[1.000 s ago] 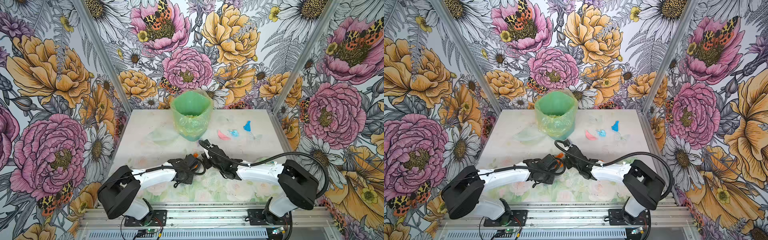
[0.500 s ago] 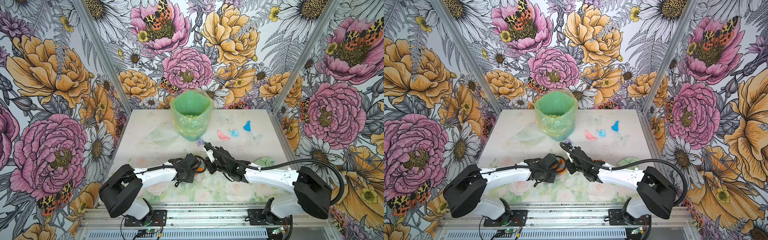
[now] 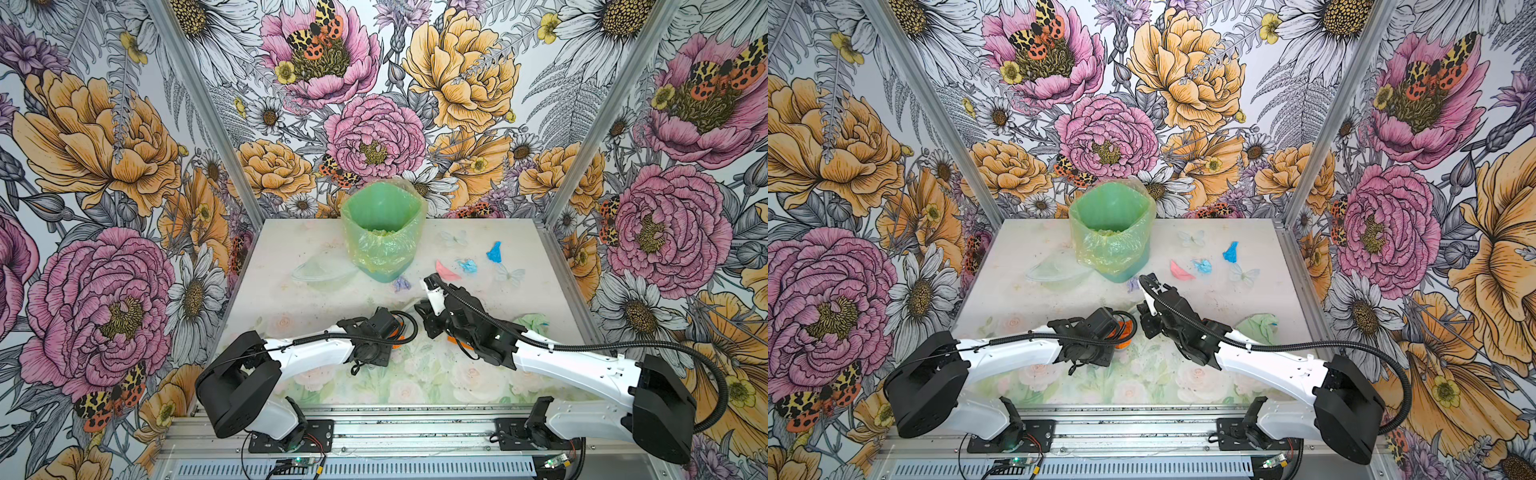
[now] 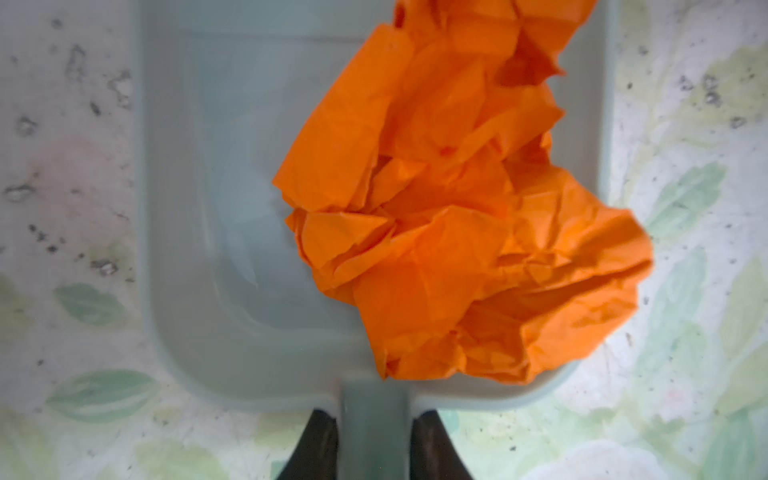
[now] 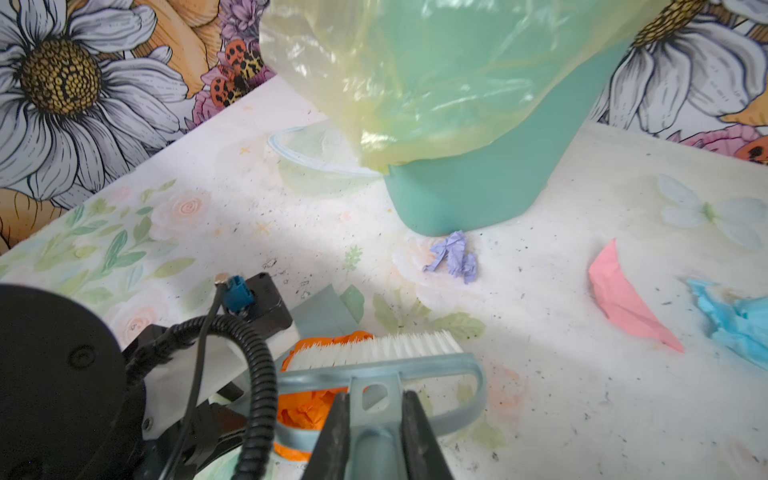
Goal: Sweep away the paper scraps from the table
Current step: 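Push the orange scrap with the brush into the dustpan while the left gripper holds it, then raise the dustpan with the left gripper and carry it over the green bin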
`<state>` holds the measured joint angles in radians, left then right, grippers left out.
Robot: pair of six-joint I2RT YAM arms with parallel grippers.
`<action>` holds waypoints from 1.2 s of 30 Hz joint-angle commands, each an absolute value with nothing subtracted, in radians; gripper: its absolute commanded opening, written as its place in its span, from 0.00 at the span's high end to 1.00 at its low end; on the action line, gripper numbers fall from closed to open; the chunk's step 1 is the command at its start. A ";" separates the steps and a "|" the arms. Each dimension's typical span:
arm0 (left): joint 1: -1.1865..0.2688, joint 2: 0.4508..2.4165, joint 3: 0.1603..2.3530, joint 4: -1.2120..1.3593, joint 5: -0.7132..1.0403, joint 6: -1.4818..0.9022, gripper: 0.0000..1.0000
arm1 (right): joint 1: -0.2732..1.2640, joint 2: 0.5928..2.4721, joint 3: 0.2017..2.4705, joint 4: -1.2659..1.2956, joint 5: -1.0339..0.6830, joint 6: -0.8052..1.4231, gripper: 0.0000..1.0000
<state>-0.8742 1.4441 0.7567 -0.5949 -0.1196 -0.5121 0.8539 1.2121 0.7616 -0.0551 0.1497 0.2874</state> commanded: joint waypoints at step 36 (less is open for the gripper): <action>-0.680 1.307 1.618 -1.215 -0.287 -0.173 0.83 | 0.640 1.009 0.659 -0.097 0.191 0.265 1.00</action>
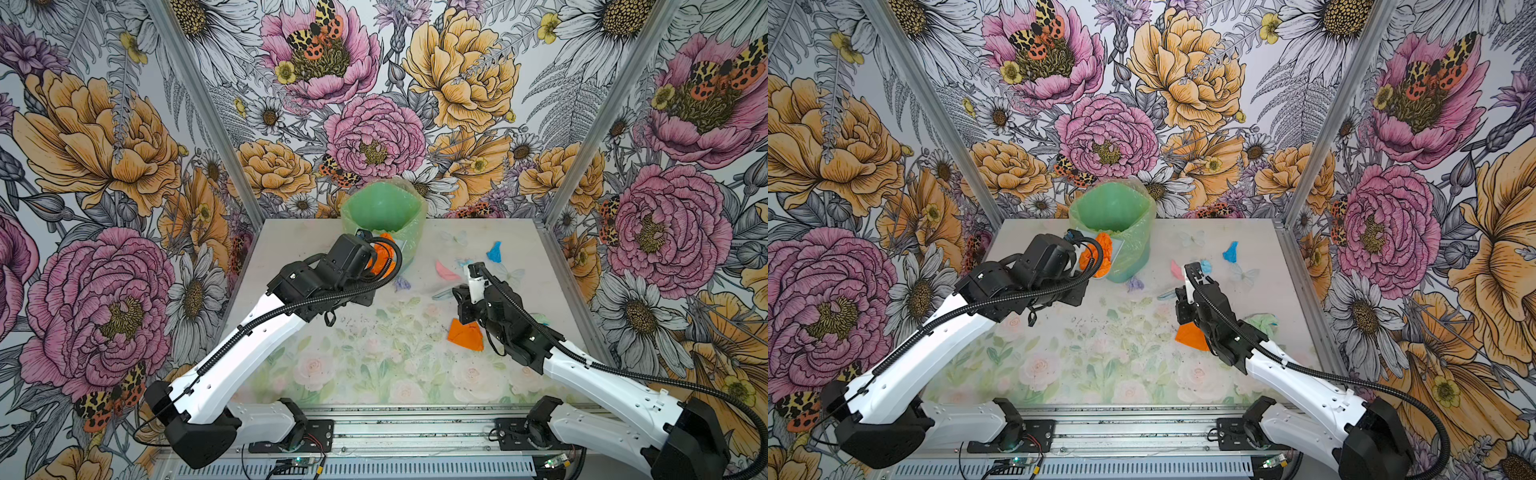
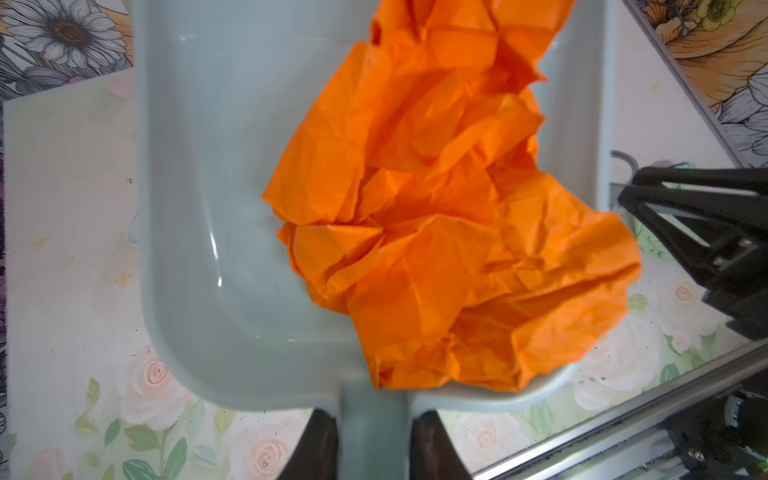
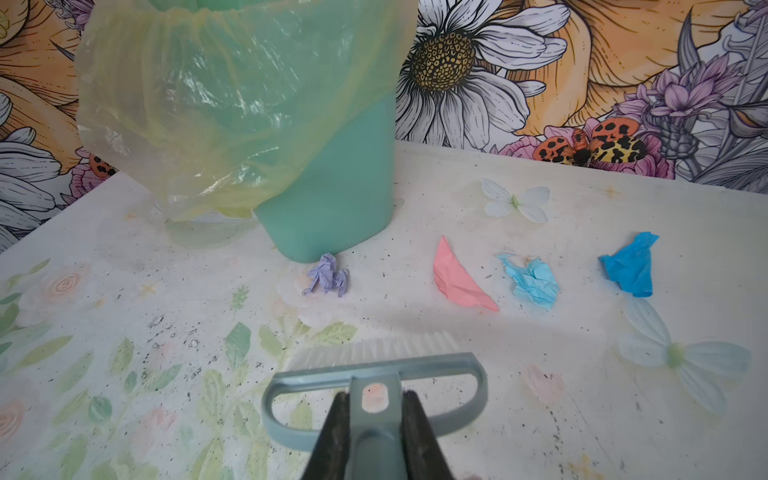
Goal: Sweep away the paper scraps from the table
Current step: 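Raise the dustpan with the left gripper and carry it over the green bin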
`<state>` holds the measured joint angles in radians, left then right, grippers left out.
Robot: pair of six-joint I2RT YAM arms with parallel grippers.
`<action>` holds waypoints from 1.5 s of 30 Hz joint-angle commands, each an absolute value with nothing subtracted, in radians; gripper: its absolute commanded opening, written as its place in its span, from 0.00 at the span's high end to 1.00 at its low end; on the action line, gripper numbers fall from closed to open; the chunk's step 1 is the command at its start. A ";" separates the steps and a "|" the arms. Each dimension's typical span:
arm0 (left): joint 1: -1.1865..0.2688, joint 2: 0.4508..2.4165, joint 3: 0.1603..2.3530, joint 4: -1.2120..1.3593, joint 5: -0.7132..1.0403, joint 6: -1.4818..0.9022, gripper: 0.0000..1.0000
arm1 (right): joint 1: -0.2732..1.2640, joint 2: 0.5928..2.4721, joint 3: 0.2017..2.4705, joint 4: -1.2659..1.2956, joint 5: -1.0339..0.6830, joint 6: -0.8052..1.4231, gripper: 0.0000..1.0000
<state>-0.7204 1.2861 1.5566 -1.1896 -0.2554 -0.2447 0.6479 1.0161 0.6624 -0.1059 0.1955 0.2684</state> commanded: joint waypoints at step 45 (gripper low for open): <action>-0.518 2.132 2.522 -1.215 -0.839 0.516 0.82 | 0.640 0.899 0.572 -0.115 0.240 0.292 1.00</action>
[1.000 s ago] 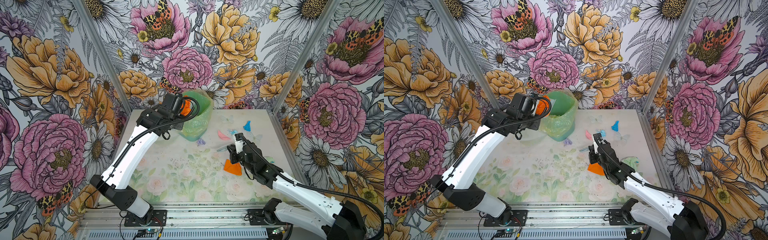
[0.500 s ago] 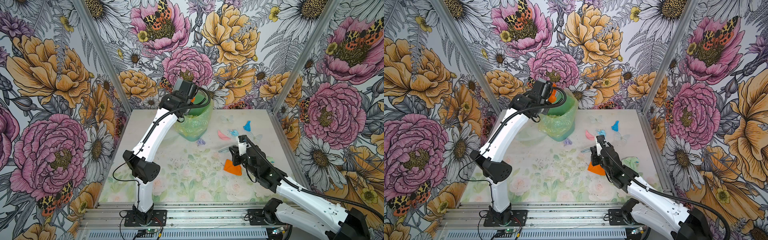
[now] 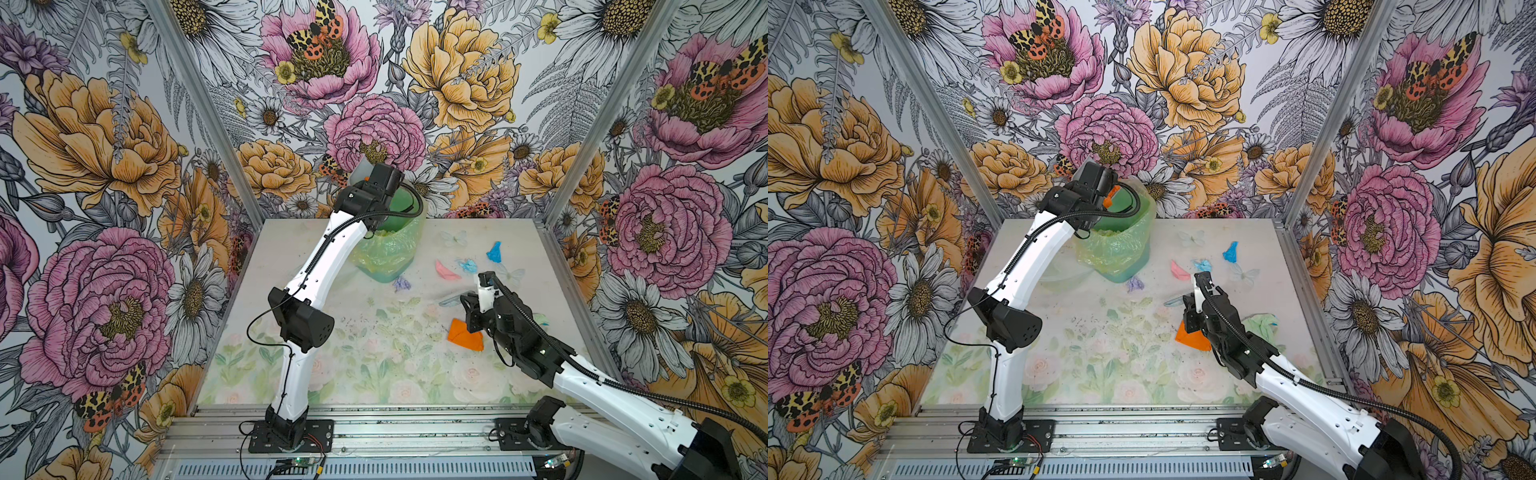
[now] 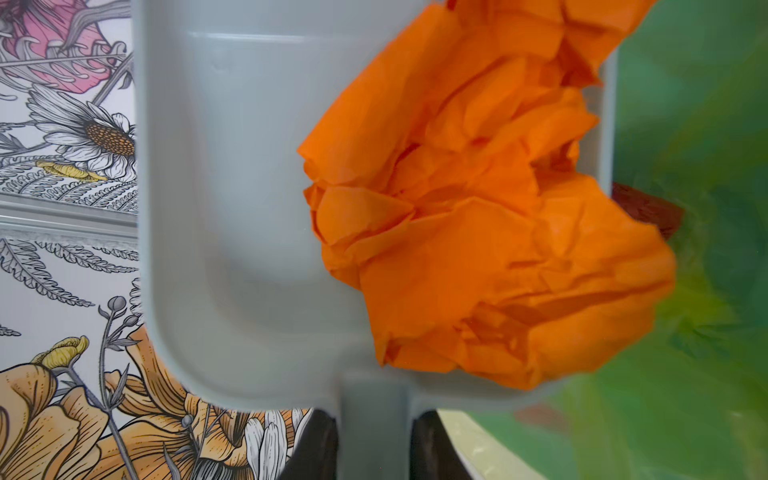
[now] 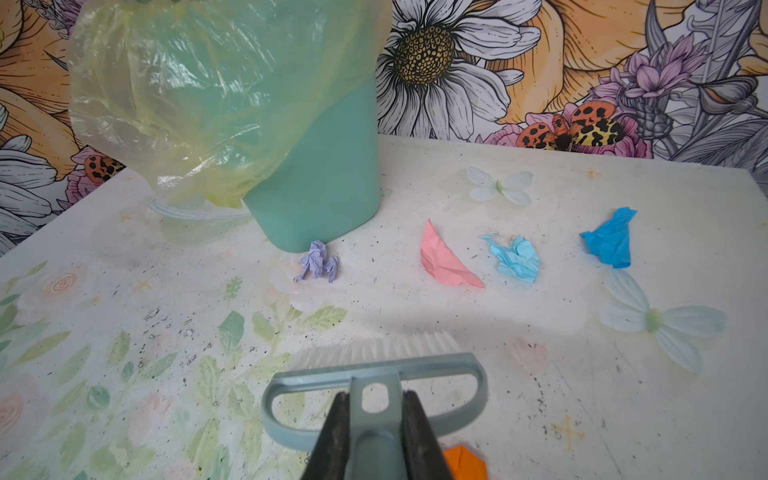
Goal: Sweep away the paper scraps from the table
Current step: 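Raise the dustpan with the left gripper and carry it over the green bin, then tilt the dustpan over the bin with the left gripper to dump the orange scrap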
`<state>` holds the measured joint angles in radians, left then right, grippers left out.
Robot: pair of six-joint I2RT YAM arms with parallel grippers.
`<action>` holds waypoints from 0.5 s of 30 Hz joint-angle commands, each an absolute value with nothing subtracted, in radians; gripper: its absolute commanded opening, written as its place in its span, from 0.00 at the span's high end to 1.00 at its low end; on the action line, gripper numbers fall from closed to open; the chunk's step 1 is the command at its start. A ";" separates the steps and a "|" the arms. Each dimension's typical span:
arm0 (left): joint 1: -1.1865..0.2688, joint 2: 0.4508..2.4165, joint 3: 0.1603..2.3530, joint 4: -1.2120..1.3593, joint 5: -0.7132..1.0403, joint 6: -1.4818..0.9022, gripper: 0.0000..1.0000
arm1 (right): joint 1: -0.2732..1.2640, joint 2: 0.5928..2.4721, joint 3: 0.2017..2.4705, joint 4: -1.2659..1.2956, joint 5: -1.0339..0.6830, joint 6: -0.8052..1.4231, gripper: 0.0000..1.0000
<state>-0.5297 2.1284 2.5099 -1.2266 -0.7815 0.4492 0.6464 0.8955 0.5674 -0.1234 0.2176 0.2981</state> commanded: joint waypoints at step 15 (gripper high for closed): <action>-0.513 2.113 2.421 -1.160 -1.006 0.695 0.82 | 0.640 0.933 0.591 -0.101 0.239 0.275 1.00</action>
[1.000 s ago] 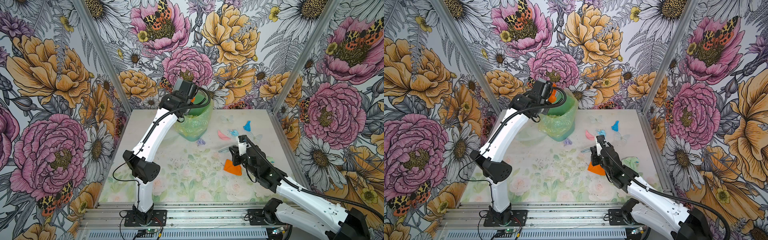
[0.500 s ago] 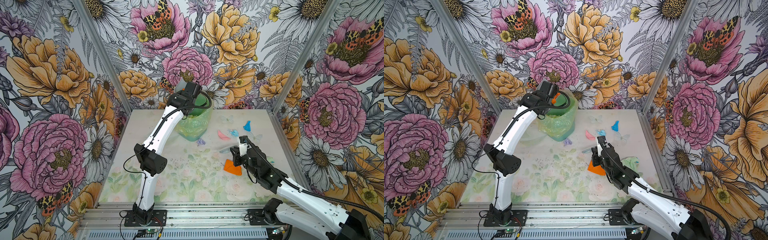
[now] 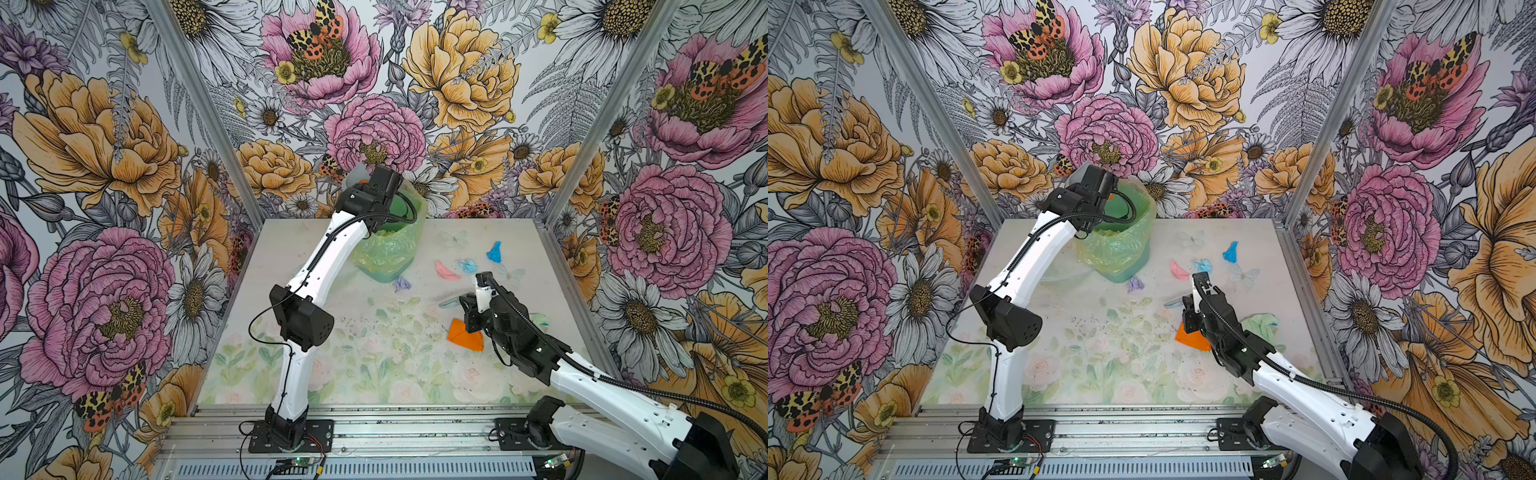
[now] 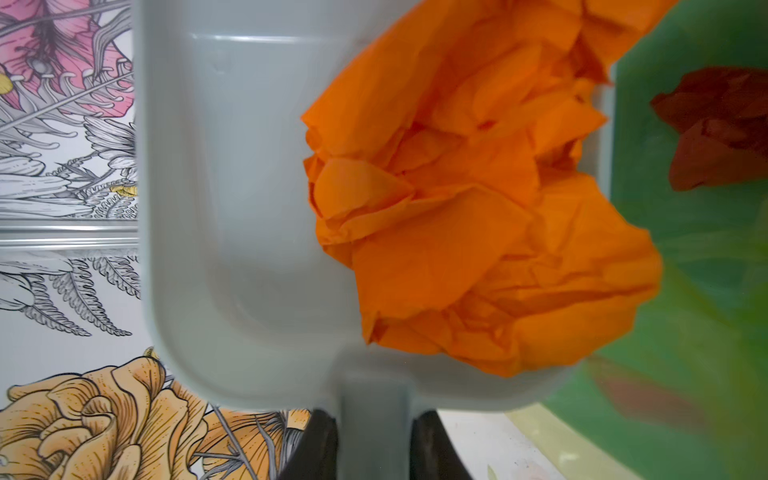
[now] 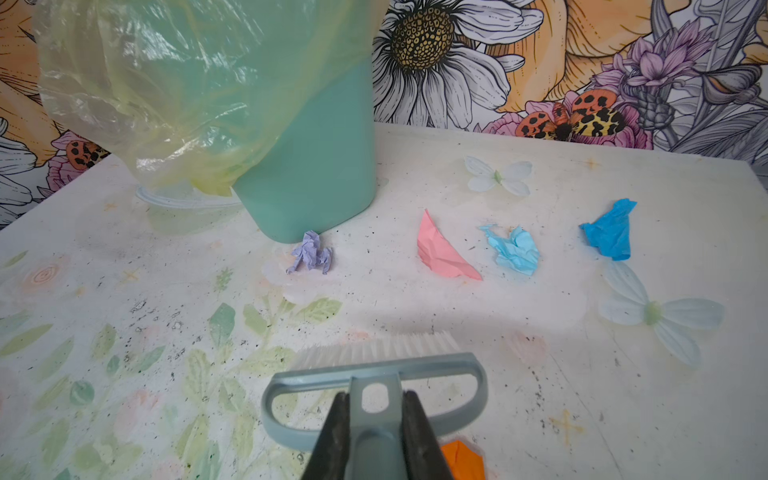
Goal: Sweep away the paper scraps from the table
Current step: 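Tilt the dustpan over the bin with the left gripper to dump the orange scrap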
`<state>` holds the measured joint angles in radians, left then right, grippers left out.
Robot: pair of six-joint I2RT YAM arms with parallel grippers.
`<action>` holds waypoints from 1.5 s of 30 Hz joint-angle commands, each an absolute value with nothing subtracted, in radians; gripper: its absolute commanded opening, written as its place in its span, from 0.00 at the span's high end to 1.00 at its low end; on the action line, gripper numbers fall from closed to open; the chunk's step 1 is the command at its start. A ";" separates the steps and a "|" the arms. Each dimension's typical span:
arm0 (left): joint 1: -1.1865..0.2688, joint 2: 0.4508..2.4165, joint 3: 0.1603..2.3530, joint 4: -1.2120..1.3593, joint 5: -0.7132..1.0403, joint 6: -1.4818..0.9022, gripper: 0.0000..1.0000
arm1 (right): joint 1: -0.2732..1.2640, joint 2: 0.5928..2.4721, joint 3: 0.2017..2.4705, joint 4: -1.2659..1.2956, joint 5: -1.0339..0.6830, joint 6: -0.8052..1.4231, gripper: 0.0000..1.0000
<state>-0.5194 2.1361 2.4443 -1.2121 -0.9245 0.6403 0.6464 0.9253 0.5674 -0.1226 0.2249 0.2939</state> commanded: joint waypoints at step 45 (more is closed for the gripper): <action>-0.491 2.020 2.329 -0.796 -1.039 1.252 0.80 | 0.640 0.864 0.542 -0.101 0.251 0.262 1.00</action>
<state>-0.5072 2.0453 2.3379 -0.8581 -1.0470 1.1934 0.6464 0.8852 0.5518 -0.1223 0.2363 0.2680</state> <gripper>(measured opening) 0.223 0.181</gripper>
